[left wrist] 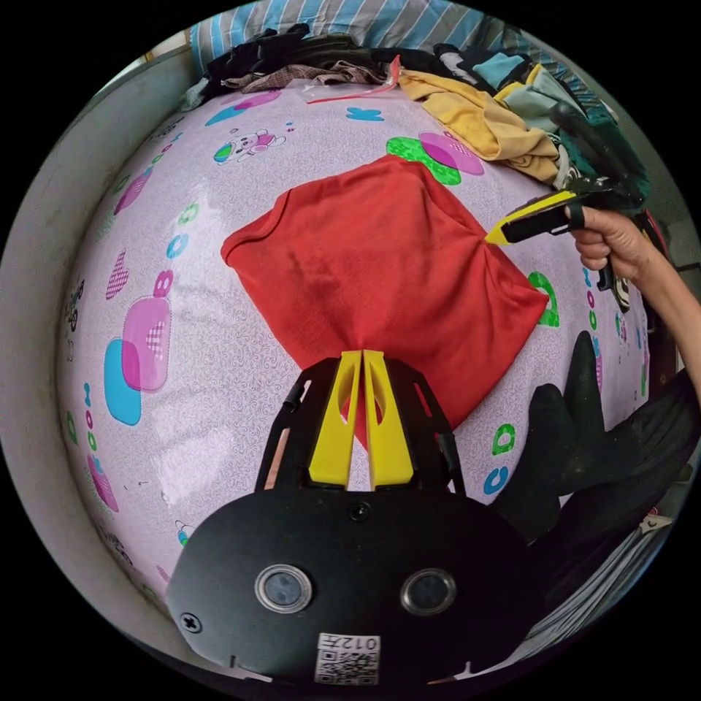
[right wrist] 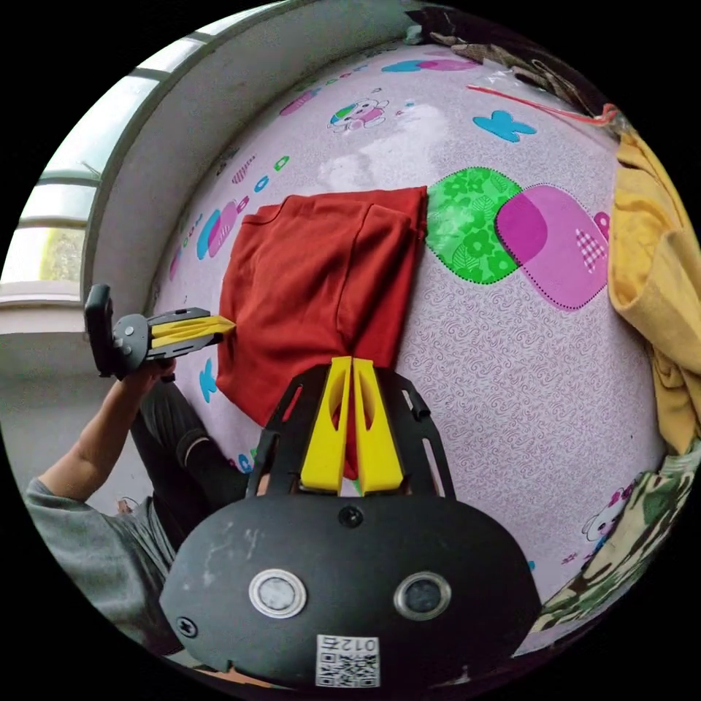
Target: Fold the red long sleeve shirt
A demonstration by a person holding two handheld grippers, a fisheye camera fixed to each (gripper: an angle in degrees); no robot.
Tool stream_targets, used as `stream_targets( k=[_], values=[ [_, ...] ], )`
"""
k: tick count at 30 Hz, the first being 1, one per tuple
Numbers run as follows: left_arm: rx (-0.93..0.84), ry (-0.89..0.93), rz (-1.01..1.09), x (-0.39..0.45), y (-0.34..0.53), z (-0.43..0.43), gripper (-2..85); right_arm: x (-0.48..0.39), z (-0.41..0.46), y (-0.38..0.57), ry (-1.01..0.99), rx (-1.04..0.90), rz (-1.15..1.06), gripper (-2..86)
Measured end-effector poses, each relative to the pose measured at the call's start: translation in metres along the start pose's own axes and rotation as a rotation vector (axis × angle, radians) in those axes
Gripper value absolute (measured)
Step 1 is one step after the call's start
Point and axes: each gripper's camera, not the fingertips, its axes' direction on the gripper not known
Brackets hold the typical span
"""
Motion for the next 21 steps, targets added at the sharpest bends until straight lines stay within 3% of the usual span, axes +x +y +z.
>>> stream_targets(
  k=[4,14,21],
  values=[
    [0.016,-0.005,-0.003,0.006,0.0,-0.009,-0.1,0.015,-0.001,0.009,-0.176,-0.004,0.036,2.3],
    [-0.007,-0.026,0.028,0.018,-0.008,-0.009,-0.1,0.025,0.011,0.016,0.007,-0.044,0.063,-0.7],
    [0.05,-0.034,0.04,0.032,0.007,-0.037,-0.2,0.019,0.007,0.025,-0.116,-0.045,0.031,3.7]
  ],
)
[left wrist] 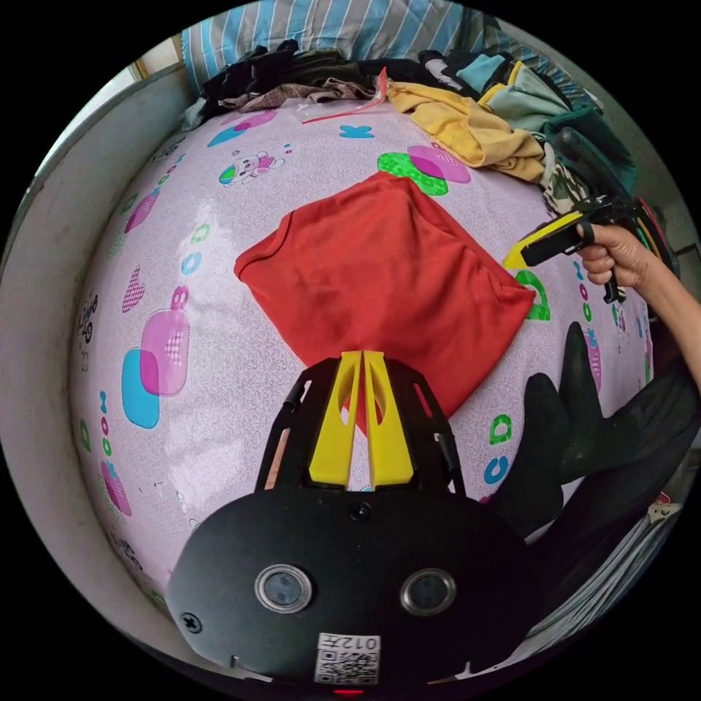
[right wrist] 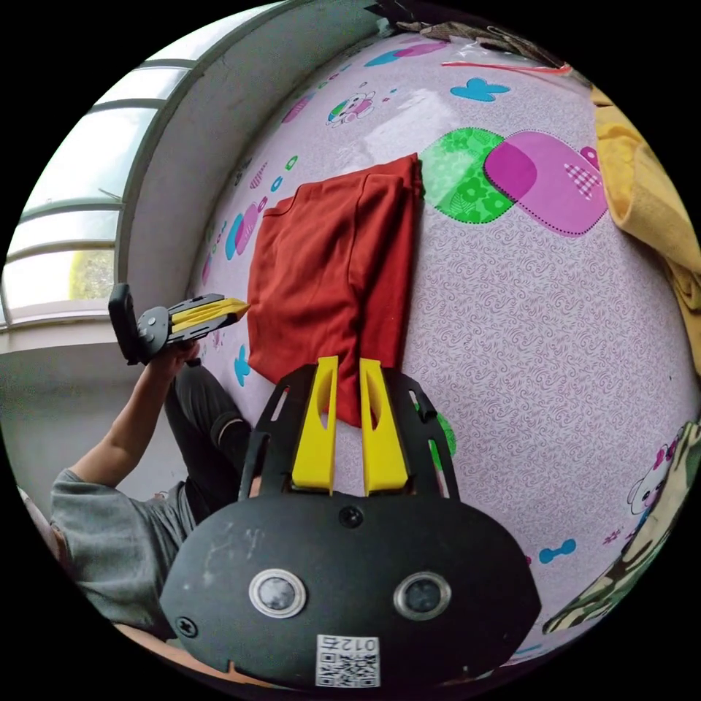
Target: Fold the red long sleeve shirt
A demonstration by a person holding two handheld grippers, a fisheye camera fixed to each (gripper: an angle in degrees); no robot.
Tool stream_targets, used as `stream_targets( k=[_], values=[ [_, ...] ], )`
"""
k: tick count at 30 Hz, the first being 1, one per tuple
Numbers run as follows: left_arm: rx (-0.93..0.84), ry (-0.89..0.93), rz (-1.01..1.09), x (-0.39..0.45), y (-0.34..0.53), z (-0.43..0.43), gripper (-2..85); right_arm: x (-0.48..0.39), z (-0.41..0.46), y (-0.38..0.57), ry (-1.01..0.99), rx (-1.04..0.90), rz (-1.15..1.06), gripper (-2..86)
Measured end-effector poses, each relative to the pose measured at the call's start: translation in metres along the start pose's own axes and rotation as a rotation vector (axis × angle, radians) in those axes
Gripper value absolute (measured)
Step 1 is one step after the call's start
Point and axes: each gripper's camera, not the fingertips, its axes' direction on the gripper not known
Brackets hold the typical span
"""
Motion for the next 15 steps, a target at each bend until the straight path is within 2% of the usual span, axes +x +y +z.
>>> stream_targets(
  k=[8,11,15],
  values=[
    [-0.08,-0.01,0.009,0.011,0.008,0.019,-0.2,0.0,0.01,0.001,0.179,-0.05,0.005,-0.6],
    [-0.068,0.011,-0.005,0.01,0.009,0.014,-0.2,0.006,-0.001,0.011,0.074,-0.021,0.019,-0.5],
    [-0.07,0.004,0.032,0.019,0.01,0.009,-0.2,0.003,0.004,0.014,0.045,-0.043,0.016,2.7]
  ],
)
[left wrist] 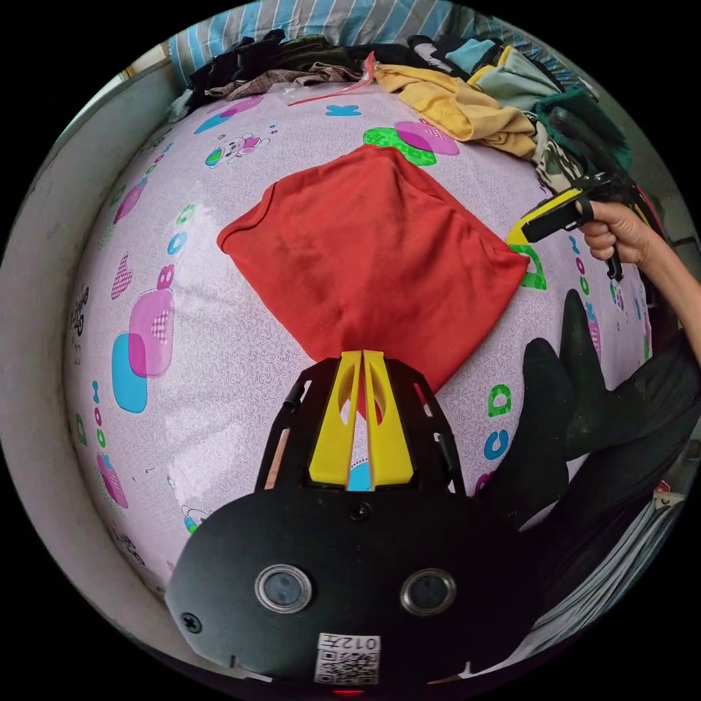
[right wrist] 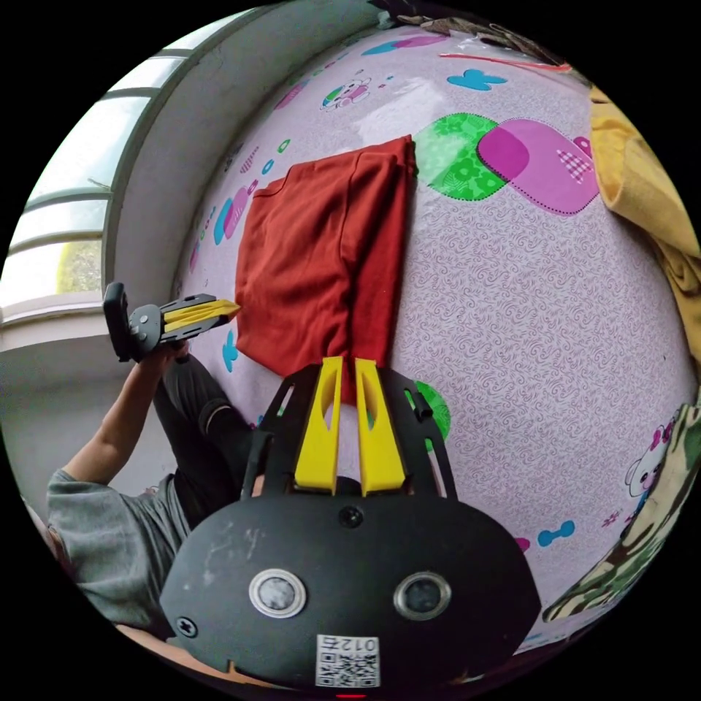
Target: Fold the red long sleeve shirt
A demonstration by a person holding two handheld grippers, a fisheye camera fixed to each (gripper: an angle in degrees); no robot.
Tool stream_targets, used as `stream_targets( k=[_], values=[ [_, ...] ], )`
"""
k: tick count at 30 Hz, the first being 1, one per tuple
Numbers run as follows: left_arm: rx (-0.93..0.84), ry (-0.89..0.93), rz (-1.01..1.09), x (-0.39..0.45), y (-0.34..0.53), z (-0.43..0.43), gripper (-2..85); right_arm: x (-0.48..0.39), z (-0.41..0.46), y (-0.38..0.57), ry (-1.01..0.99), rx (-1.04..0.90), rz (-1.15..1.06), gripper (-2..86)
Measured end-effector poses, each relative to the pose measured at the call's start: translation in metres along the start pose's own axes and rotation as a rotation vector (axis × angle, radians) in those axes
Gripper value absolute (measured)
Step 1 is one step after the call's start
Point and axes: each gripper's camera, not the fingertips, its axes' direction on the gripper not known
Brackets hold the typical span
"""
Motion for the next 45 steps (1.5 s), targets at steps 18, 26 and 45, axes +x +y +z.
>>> stream_targets(
  k=[18,26,45],
  values=[
    [-0.012,-0.014,0.019,-0.001,0.006,-0.011,-0.1,0.003,-0.011,0.03,-0.041,0.015,0.005,3.6],
    [0.001,-0.033,0.077,0.0,0.03,-0.03,-0.1,-0.017,0.001,0.043,0.094,-0.032,-0.049,-0.4],
    [-0.06,0.015,0.012,-0.018,0.05,-0.011,0.1,-0.032,-0.03,0.081,0.143,0.101,0.059,-0.9]
  ],
)
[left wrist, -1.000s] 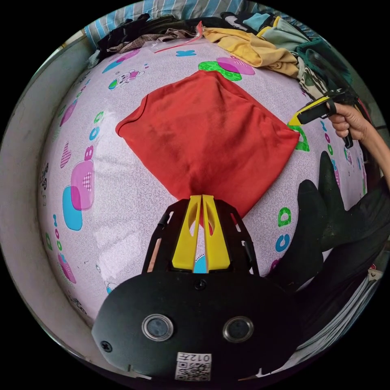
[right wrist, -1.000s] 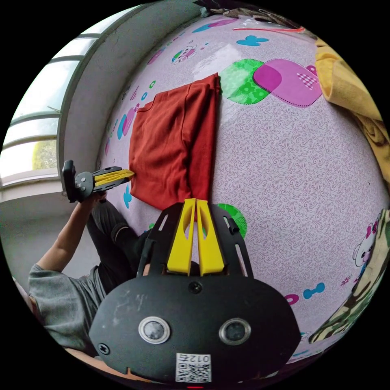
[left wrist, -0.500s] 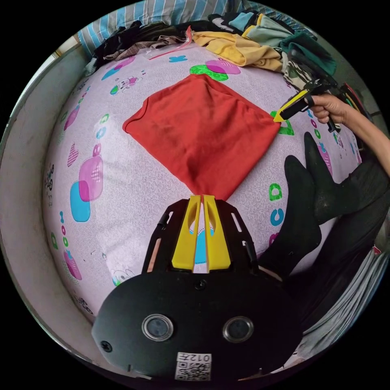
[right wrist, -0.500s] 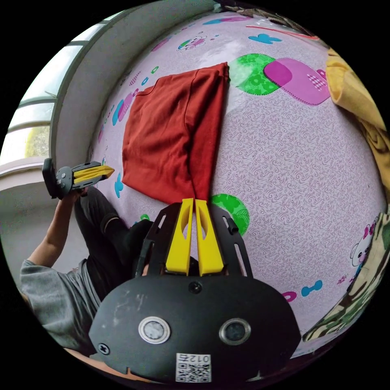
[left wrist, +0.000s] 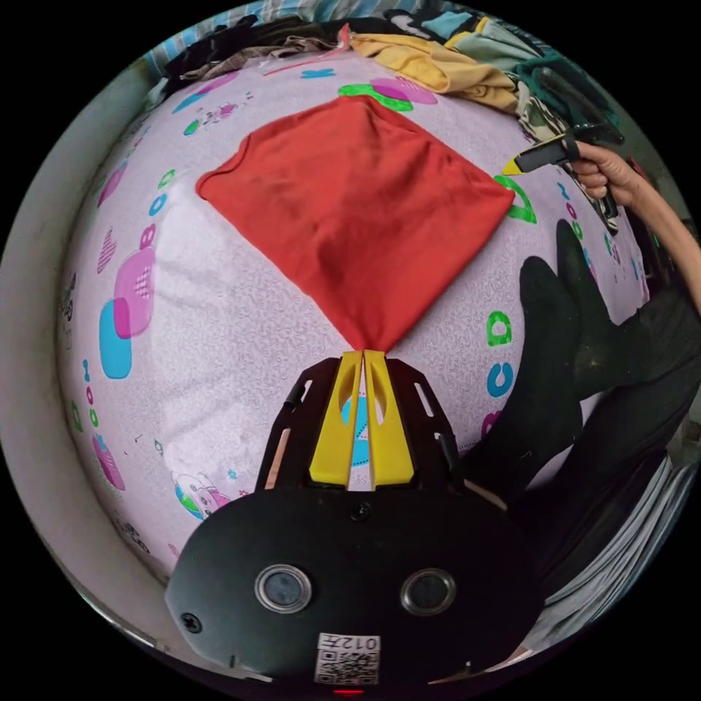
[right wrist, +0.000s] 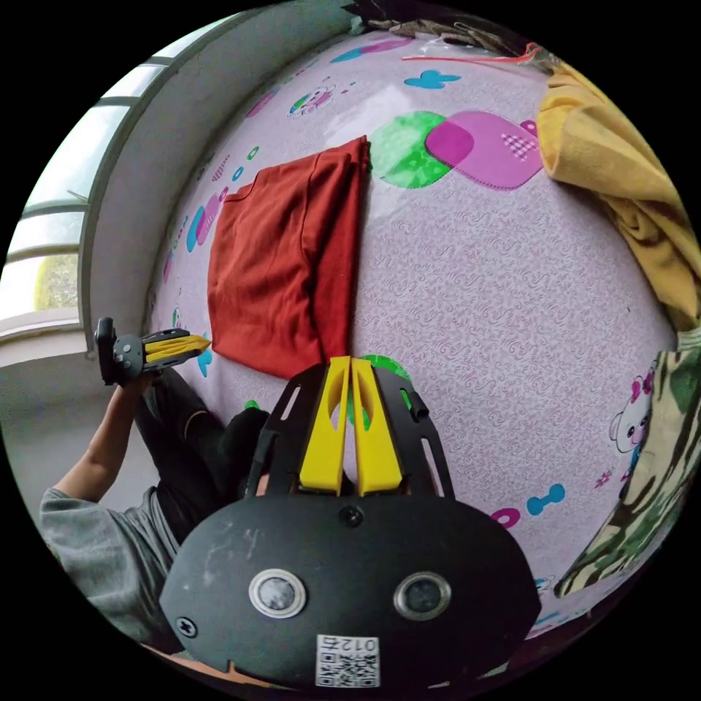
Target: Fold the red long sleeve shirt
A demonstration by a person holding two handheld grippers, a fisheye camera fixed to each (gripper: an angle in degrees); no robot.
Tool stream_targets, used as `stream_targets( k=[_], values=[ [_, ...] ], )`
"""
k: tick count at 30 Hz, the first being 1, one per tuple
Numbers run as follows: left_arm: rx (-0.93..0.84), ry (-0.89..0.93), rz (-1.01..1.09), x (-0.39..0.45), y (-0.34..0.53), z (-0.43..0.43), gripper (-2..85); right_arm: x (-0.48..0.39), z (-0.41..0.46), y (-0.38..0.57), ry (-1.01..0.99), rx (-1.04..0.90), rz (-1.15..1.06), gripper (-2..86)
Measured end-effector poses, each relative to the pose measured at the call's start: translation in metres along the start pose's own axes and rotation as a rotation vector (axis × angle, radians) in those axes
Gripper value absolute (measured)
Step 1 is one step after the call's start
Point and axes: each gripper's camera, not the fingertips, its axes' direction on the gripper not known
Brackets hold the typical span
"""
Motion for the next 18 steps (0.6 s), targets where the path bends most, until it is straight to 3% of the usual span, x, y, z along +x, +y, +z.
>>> stream_targets(
  k=[4,9,18],
  values=[
    [0.107,0.031,-0.016,-0.008,-0.015,-0.021,0.4,-0.044,-0.013,-0.015,-0.015,0.105,-0.098,-0.8],
    [0.096,0.037,0.022,-0.005,-0.032,-0.011,0.5,-0.113,0.004,-0.056,-0.023,0.138,-0.23,-0.8],
    [0.068,0.068,0.029,-0.02,-0.022,0.009,0.6,-0.183,0.034,-0.143,0.216,0.178,-0.39,4.3]
  ],
)
